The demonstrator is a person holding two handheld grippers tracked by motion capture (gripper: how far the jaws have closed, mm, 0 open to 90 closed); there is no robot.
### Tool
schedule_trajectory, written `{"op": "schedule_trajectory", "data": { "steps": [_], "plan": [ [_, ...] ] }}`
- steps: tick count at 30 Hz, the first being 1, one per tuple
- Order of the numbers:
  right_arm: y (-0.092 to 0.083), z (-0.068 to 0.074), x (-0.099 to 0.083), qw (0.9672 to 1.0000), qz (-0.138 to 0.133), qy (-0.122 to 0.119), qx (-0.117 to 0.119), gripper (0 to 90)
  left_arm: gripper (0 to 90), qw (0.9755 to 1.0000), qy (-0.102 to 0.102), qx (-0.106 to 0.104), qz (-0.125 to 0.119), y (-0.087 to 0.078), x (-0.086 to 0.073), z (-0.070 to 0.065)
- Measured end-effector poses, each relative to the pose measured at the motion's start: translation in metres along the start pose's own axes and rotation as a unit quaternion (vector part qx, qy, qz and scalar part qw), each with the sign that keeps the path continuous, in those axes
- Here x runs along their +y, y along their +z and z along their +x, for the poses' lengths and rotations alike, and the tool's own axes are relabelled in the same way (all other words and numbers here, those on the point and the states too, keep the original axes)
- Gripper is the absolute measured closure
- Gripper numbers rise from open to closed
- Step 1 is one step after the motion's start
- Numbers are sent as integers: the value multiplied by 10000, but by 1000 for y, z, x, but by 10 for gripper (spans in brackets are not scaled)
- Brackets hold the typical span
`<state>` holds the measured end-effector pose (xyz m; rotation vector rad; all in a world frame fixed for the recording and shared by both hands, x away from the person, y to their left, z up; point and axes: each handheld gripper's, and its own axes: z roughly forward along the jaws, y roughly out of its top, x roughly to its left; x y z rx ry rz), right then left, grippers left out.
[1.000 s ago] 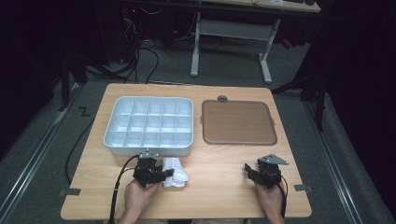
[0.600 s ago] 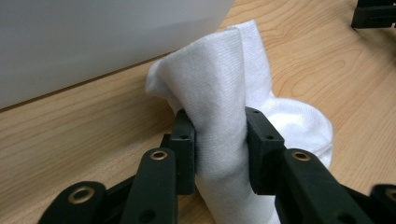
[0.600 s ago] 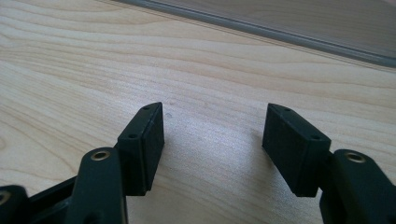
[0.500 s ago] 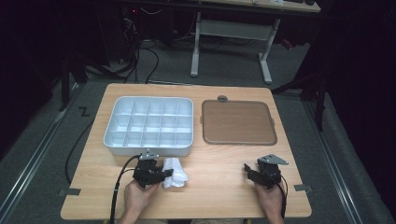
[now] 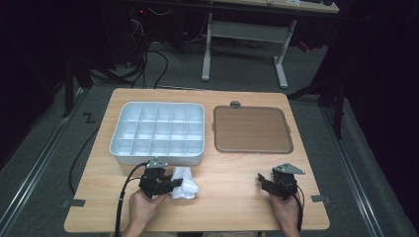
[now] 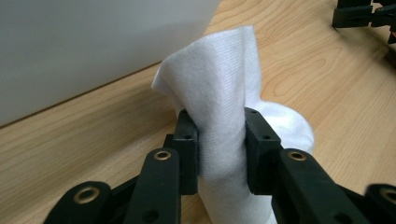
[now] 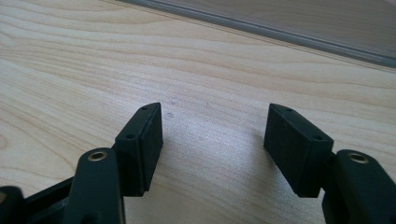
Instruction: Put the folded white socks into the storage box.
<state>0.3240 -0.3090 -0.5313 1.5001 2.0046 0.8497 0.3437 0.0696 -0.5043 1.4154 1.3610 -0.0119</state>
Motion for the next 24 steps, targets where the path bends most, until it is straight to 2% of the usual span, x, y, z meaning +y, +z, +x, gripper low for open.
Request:
{"op": "schedule_trajectory", "data": {
  "steps": [8,15,18,24],
  "plan": [
    [0,0,0,10000,1,-2,2,377,708,10000,-13,-87,9,-5,4,-4],
    [0,0,0,10000,1,-2,2,377,709,9999,89,-94,3,-11,8,-8],
    [0,0,0,10000,2,-2,3,376,708,9998,-29,-177,-34,-15,12,-8],
    [0,0,0,10000,2,-2,6,376,709,9998,-61,-209,-14,-18,14,-7]
  ]
}}
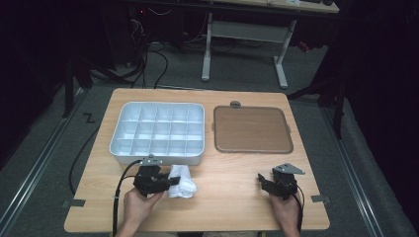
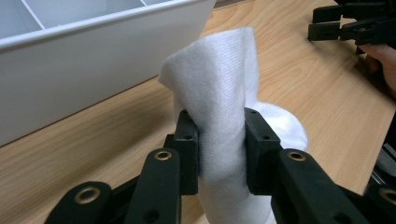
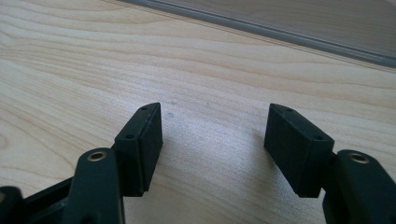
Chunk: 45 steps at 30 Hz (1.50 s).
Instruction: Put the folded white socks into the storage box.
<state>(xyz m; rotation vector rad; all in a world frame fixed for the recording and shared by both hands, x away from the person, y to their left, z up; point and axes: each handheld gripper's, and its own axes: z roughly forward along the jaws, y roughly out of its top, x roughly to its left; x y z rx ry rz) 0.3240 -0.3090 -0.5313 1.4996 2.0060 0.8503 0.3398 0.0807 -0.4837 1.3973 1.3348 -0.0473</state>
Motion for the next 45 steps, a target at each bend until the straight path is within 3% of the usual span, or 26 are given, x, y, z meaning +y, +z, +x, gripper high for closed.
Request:
{"op": "schedule_trajectory", "data": {
  "steps": [11,17,25,32,45],
  "plan": [
    [0,0,0,10000,1,-1,0,374,709,10000,41,-39,-65,-8,9,-3],
    [0,0,0,10000,2,-3,7,373,709,9999,-53,-89,-102,-12,14,-3],
    [0,0,0,10000,1,-1,5,373,714,9999,26,-91,-102,-16,20,-6],
    [0,0,0,10000,3,-2,8,372,715,9998,-62,-124,-134,-20,30,-5],
    [0,0,0,10000,-4,-16,9,371,716,9996,34,-241,-158,-26,50,-13]
  ]
}}
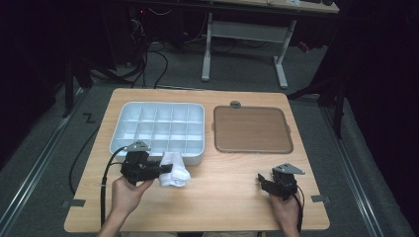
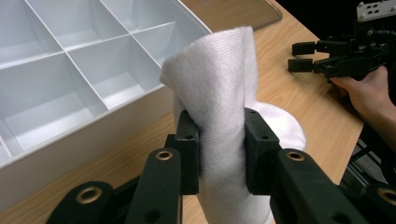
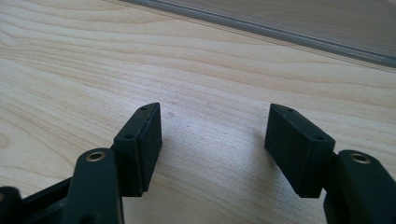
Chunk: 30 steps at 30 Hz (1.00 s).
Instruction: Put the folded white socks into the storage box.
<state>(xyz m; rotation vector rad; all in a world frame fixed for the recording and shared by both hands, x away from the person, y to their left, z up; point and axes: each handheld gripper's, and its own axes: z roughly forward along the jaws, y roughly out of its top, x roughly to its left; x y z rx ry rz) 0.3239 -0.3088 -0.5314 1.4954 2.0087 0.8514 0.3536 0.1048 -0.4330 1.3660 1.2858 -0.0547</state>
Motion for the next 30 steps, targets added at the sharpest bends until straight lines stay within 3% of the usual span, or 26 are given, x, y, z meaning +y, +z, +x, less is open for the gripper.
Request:
{"op": "schedule_trajectory", "data": {
  "steps": [7,10,16,27,30],
  "plan": [
    [0,0,0,10000,0,-2,0,370,714,9999,-123,-92,-41,-1,9,2],
    [0,0,0,10000,2,11,0,370,713,10000,-85,-42,-30,0,13,4],
    [0,0,0,10000,0,0,1,370,713,9996,-263,-29,-106,0,21,12],
    [0,0,0,10000,-3,-10,-9,370,714,9994,-285,4,-175,1,37,17],
    [0,0,0,10000,-3,-11,-7,369,713,9991,-375,17,-214,2,44,21]
  ]
}}
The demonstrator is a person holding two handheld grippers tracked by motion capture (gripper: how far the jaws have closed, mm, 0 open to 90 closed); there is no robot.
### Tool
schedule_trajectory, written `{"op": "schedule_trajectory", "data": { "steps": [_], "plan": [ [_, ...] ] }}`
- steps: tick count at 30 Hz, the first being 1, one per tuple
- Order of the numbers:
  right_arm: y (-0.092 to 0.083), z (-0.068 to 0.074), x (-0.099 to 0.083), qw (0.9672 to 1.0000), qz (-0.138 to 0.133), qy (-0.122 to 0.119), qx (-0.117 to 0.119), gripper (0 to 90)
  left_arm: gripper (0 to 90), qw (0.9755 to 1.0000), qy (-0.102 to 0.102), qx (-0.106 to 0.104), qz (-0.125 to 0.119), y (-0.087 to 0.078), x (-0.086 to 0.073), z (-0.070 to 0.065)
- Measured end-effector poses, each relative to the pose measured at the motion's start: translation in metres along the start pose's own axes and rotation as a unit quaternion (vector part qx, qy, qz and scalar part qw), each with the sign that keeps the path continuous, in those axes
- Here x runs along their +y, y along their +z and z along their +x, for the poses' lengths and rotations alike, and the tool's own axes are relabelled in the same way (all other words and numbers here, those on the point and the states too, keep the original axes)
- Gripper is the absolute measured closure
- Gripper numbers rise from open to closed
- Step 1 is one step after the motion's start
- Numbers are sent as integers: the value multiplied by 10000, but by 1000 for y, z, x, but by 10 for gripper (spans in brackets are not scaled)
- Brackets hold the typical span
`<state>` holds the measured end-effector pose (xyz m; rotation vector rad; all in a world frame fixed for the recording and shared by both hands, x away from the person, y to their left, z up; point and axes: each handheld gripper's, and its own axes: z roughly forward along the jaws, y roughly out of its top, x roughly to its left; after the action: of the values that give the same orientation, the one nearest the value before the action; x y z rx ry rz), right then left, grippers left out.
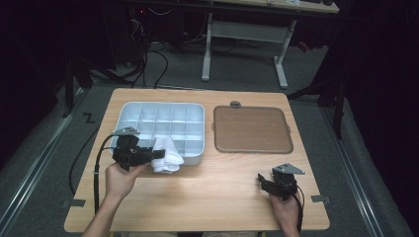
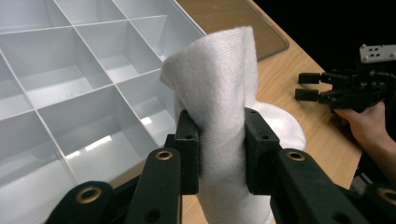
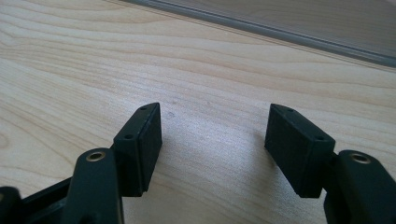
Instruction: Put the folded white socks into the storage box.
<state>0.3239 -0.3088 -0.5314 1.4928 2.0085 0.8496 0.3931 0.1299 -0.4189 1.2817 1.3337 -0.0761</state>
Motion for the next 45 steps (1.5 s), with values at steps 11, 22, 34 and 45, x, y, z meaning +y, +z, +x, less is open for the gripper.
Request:
{"op": "schedule_trajectory", "data": {
  "steps": [11,22,34,45],
  "plan": [
    [0,0,0,10000,2,1,6,366,714,9999,-34,97,-30,15,20,4],
    [0,0,0,10000,5,-4,8,364,714,9997,-159,127,-110,26,36,9],
    [0,0,0,10000,5,-6,12,361,713,9992,-341,130,-148,35,44,22],
    [0,1,0,10000,7,13,7,361,713,9987,-418,304,-27,45,39,39]
  ]
}}
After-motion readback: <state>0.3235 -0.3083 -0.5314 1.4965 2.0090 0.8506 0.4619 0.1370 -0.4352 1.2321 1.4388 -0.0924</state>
